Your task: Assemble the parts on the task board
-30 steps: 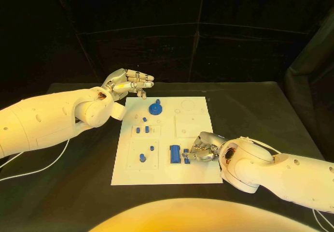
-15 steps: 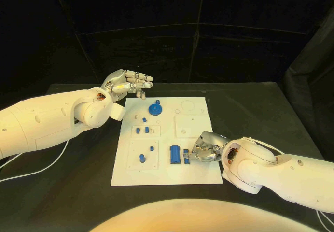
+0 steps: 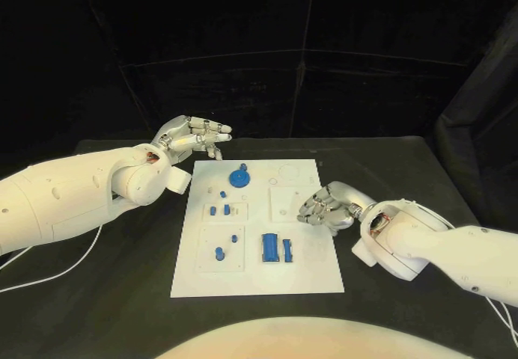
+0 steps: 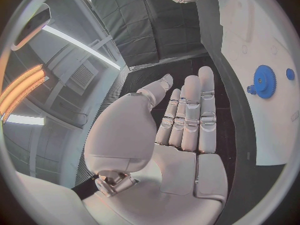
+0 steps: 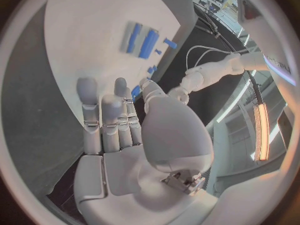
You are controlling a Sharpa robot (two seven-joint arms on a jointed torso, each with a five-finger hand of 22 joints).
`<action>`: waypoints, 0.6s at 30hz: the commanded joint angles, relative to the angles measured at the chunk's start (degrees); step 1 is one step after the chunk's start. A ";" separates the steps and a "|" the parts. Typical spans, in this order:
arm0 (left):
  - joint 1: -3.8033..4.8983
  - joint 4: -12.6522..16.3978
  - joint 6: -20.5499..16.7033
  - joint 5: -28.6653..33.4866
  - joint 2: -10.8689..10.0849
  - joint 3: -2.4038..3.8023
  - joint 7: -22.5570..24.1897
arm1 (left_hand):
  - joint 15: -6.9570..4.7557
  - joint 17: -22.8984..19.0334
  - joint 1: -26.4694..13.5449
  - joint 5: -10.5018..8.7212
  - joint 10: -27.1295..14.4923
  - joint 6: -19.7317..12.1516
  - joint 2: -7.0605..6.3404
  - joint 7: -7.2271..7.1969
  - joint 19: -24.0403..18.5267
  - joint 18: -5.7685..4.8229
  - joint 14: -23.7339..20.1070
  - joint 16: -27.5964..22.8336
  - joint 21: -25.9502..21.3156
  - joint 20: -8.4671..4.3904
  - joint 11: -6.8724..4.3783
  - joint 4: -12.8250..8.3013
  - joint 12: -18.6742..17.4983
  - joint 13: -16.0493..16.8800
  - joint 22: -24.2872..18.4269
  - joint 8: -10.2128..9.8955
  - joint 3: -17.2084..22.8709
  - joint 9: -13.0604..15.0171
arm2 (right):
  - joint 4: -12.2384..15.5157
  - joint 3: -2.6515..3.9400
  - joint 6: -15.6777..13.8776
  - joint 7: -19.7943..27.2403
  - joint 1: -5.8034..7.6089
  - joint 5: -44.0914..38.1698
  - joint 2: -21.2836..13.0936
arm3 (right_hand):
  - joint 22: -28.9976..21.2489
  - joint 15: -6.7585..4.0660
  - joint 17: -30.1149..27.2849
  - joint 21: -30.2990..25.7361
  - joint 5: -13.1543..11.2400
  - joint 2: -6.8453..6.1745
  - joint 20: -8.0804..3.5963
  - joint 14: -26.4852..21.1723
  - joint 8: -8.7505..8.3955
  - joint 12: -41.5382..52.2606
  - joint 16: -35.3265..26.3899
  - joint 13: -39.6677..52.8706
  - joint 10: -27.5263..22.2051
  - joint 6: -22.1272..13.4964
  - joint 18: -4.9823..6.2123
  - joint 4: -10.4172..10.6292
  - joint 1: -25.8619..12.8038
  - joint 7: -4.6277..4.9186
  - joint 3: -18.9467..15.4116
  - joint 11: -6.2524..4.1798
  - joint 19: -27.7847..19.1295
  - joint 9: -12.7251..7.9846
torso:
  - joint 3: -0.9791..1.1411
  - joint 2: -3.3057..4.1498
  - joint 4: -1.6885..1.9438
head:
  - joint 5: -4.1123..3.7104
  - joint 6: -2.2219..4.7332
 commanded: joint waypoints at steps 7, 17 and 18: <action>-0.48 -3.67 -0.12 5.44 2.05 0.02 2.56 | 4.71 -12.04 -0.52 0.33 -1.41 -1.41 0.73 0.57 -15.08 -0.55 -12.27 -24.54 -16.44 4.07 1.86 1.50 -2.73 -0.35 -10.97 -1.17 -3.54 -0.13 | -15.01 2.14 0.48 32.45 1.35 35.27 5.92 | -15.33 6.82 -19.13 -25.01 -10.56 -1.18 6.45 -17.73 -4.90 -14.23 -31.79 -18.39 -5.46 -1.67 -0.62 -2.62 5.19 3.07 4.56 5.27 -13.65 -4.11 | -0.96 -2.55 -0.48 | -0.60 3.48; -2.70 -9.56 -3.81 9.75 5.93 0.05 5.63 | 7.95 -19.03 -0.11 0.11 -4.26 -3.41 1.65 -2.27 -24.06 0.53 -14.82 -38.05 -26.12 8.81 4.51 2.76 -9.39 -0.35 -19.17 -4.45 -9.04 -0.12 | -30.95 3.25 6.25 37.66 1.53 42.08 14.04 | -25.04 9.83 -33.70 -41.74 -11.26 1.62 10.51 -14.96 -5.26 -16.08 -46.32 -32.08 -7.18 -3.21 0.71 -8.11 0.82 3.48 -2.01 6.75 -12.90 -10.42 | -0.91 -3.84 0.41 | -1.22 7.06; -2.83 -9.87 -4.23 10.05 6.22 0.05 5.89 | 7.94 -19.45 0.07 0.11 -4.48 -3.45 1.82 -2.32 -24.74 0.68 -14.67 -38.89 -26.50 9.01 4.47 2.83 -10.01 -0.34 -19.84 -4.62 -9.62 -0.12 | -32.02 3.29 6.49 37.99 1.54 42.61 14.66 | -25.02 9.80 -34.04 -42.18 -9.76 1.92 10.52 -14.58 -5.36 -16.21 -46.44 -32.38 -7.51 -3.46 0.72 -7.36 -0.83 4.45 -2.91 7.11 -12.62 -10.70 | -0.90 -3.83 0.51 | -1.17 7.36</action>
